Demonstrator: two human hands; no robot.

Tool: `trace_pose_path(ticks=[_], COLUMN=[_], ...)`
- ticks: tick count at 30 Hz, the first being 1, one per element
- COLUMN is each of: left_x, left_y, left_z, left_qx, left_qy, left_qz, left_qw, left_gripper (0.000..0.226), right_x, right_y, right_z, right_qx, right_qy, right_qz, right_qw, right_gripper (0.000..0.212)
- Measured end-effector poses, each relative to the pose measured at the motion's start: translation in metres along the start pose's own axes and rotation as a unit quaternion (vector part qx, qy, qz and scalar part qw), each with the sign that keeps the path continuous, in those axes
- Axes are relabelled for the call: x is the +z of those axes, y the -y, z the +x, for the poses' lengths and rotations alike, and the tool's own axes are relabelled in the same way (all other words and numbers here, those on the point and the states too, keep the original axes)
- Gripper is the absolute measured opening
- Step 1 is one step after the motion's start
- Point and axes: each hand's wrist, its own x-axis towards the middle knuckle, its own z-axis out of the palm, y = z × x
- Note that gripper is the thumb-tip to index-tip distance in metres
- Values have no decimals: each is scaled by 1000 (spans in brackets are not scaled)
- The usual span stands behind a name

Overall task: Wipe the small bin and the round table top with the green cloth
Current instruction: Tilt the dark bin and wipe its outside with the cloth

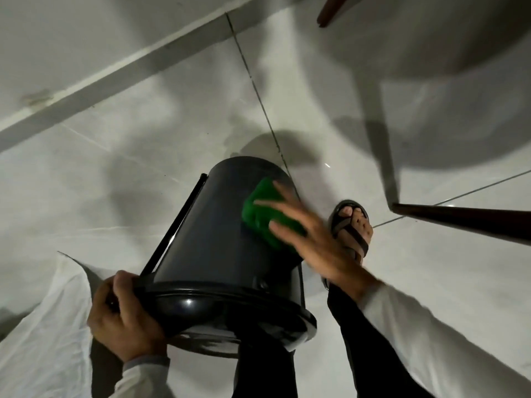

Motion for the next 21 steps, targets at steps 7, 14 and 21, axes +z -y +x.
trace_pose_path(ticks=[7,14,21], left_x=[1,5,18], left_y=[-12,-25,-56], left_z=[-21,-14,-37], left_qx=[46,39,227], left_qy=[40,23,127], left_qz=[41,21,89], left_qw=[997,999,961], left_gripper=[42,47,32], right_x=[-22,-10,-26], right_y=[-25,16,17], right_z=[-1,-13,2], right_qx=[104,68,50], right_qy=[-98,-29,-69], right_qz=[-8,-1,-174], right_qw=[990,997,981], right_gripper=[40,45,39])
